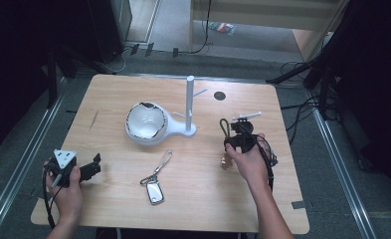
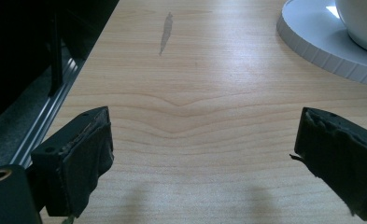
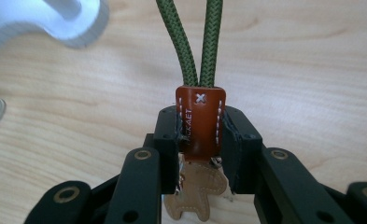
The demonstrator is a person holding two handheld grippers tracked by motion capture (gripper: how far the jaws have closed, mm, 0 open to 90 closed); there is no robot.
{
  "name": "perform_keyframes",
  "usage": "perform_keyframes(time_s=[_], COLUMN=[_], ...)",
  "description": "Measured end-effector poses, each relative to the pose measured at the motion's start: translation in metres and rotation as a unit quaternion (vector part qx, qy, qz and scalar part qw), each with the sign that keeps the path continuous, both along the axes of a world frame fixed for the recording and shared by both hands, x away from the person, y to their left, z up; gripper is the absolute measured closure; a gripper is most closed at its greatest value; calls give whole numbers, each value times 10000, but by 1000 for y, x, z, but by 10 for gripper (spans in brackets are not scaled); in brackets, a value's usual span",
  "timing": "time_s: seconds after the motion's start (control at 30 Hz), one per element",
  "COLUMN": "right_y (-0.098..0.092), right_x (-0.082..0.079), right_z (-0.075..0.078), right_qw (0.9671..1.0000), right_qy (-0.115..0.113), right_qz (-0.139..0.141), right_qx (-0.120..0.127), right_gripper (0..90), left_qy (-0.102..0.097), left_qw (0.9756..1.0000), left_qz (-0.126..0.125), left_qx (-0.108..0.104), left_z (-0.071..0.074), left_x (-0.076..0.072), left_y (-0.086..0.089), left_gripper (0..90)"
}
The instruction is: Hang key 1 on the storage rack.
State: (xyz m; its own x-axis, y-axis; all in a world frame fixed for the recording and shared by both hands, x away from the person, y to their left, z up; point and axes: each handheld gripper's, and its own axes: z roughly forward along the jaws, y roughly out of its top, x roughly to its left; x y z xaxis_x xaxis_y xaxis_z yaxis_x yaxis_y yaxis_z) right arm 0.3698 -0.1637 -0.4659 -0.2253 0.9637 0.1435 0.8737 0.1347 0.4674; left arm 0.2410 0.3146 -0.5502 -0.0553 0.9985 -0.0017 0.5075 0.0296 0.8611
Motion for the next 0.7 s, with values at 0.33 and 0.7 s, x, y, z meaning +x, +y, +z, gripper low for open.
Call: perform_keyframes(time_s=[0.33, 0.7], right_y=[-7, -13], right_x=[-9, -20], right_z=[25, 50], right_qw=[9925, 9684], right_qy=[-1105, -2245], right_qz=[-67, 130], right_qx=[525, 1078], right_gripper=[703, 701], left_qy=[0, 7], left_qw=[10000, 10000], left_qz=[15, 13], left_qx=[-15, -3], left_z=[0, 0], left_x=[0, 0], left_y=[0, 0], left_gripper=[50, 51])
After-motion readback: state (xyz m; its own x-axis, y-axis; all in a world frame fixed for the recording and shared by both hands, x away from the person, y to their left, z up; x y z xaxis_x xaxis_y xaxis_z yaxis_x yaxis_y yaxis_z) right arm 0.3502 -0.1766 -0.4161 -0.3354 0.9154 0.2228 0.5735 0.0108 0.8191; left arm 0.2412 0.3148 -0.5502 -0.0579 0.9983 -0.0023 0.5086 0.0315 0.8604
